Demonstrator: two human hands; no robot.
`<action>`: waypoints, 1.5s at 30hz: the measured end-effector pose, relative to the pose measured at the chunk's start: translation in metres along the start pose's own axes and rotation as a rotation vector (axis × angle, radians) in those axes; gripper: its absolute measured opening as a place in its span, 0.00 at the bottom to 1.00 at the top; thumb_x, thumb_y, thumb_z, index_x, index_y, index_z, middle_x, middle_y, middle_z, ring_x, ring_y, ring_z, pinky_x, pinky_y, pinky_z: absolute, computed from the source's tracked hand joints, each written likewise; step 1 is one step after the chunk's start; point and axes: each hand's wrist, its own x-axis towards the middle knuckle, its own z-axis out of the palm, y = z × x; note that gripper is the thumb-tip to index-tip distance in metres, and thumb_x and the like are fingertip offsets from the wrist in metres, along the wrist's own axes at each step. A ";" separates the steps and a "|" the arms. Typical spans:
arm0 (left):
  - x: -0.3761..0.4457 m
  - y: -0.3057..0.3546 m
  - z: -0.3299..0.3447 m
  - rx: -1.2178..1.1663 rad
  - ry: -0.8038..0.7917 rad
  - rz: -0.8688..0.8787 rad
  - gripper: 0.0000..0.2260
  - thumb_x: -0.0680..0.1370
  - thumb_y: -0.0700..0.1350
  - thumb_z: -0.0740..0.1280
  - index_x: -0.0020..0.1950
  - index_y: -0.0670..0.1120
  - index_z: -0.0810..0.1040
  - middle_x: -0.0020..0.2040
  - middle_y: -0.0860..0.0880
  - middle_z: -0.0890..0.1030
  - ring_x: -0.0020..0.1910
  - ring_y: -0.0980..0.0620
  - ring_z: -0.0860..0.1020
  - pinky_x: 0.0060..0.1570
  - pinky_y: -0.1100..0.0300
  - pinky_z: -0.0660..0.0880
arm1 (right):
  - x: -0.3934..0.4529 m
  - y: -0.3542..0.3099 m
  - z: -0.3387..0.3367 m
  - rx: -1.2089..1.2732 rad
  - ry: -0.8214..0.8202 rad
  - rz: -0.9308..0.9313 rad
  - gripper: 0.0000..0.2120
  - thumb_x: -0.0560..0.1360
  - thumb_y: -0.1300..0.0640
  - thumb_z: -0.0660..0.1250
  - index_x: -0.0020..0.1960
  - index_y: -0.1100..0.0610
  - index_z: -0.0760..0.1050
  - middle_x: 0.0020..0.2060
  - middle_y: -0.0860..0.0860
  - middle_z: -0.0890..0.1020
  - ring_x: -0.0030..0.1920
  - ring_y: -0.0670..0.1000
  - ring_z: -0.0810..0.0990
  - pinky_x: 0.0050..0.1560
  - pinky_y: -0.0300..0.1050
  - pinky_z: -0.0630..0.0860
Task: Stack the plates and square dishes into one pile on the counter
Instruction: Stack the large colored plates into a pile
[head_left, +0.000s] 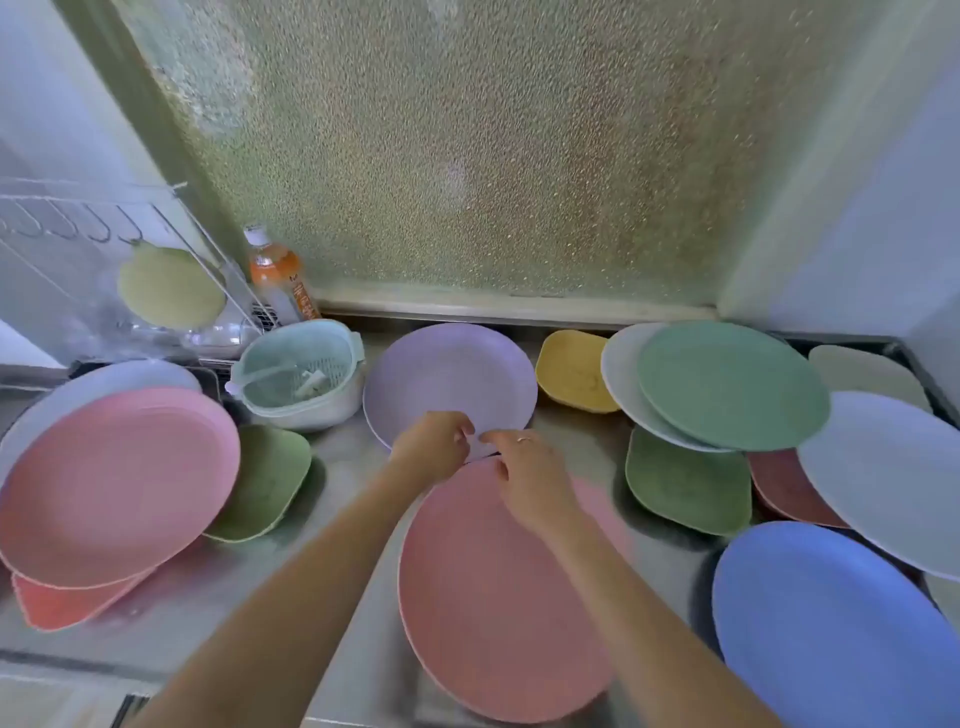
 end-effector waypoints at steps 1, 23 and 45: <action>0.003 -0.001 0.007 0.003 0.037 0.008 0.12 0.76 0.43 0.59 0.55 0.52 0.79 0.54 0.51 0.81 0.50 0.49 0.77 0.43 0.58 0.71 | 0.003 0.005 0.005 -0.028 0.032 -0.014 0.20 0.77 0.63 0.57 0.66 0.50 0.70 0.62 0.48 0.76 0.65 0.52 0.69 0.59 0.48 0.67; -0.049 -0.071 0.039 -0.256 0.513 0.498 0.04 0.71 0.41 0.71 0.44 0.47 0.83 0.41 0.53 0.81 0.41 0.58 0.76 0.41 0.70 0.66 | 0.006 -0.001 0.050 -0.004 0.282 -0.105 0.05 0.73 0.64 0.61 0.43 0.58 0.75 0.43 0.55 0.81 0.46 0.56 0.75 0.45 0.51 0.74; -0.040 -0.082 0.040 -0.448 0.248 0.234 0.05 0.70 0.44 0.66 0.37 0.52 0.79 0.35 0.56 0.80 0.38 0.61 0.76 0.32 0.64 0.67 | 0.013 -0.008 0.039 -0.002 0.174 0.009 0.16 0.67 0.67 0.58 0.47 0.54 0.79 0.42 0.49 0.82 0.44 0.49 0.78 0.46 0.44 0.76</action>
